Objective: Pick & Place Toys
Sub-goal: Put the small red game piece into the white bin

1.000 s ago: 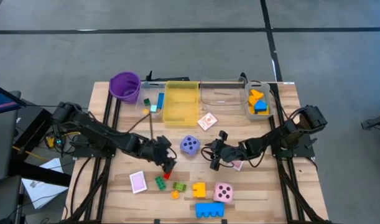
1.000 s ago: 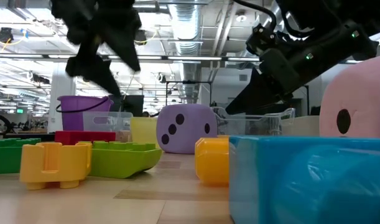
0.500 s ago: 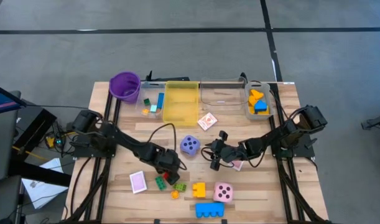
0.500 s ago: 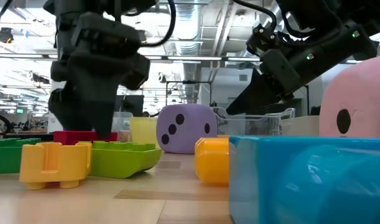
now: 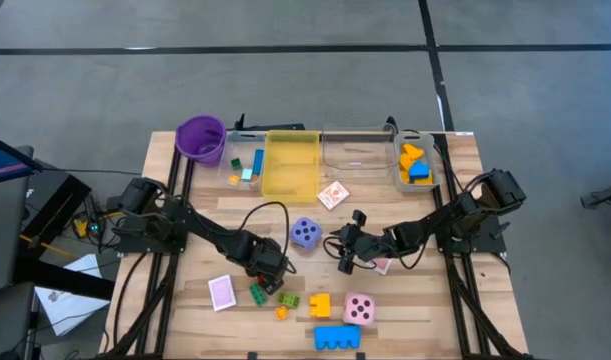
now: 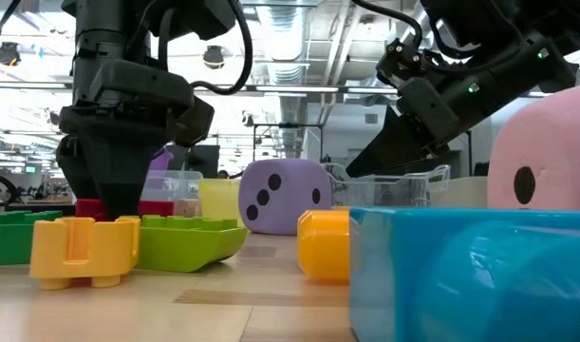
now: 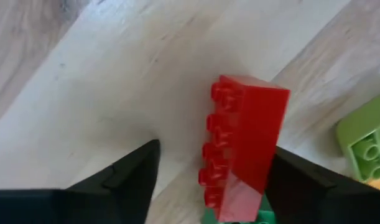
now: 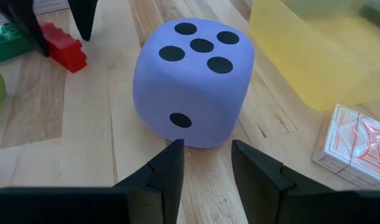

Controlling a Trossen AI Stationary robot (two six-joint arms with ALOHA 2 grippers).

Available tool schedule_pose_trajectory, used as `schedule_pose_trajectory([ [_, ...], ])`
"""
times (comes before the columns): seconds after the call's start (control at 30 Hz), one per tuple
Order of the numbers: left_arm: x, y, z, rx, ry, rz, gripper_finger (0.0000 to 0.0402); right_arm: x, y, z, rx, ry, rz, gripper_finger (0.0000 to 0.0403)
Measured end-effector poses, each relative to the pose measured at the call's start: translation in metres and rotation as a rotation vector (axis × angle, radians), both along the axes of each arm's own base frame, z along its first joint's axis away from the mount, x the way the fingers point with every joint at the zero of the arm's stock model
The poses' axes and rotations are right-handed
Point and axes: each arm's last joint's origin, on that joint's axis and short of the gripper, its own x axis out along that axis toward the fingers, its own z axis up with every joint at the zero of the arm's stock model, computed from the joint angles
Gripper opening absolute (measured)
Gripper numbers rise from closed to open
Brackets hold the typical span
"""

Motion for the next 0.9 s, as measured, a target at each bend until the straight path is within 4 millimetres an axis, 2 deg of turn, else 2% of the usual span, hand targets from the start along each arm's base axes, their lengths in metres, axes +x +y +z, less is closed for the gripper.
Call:
schedule_pose_trajectory([
  [0.2,-0.001,0.001,-0.001,0.05,-0.008,-0.115,0.016,0.0,0.0,0.0,0.0,0.001,0.0,0.0127],
  [0.37,0.006,0.0,0.0,0.083,-0.087,-0.243,0.0078,0.0,0.0,0.0,0.0,0.001,0.0,0.0127],
  [0.7,0.019,-0.006,0.008,0.17,-0.281,-0.519,0.0073,0.002,0.009,0.006,0.011,-0.068,0.038,0.0127],
  [0.9,0.015,-0.004,0.036,0.184,-0.395,-0.644,0.0073,0.003,0.03,0.022,-0.126,-0.188,0.2,0.0127],
])
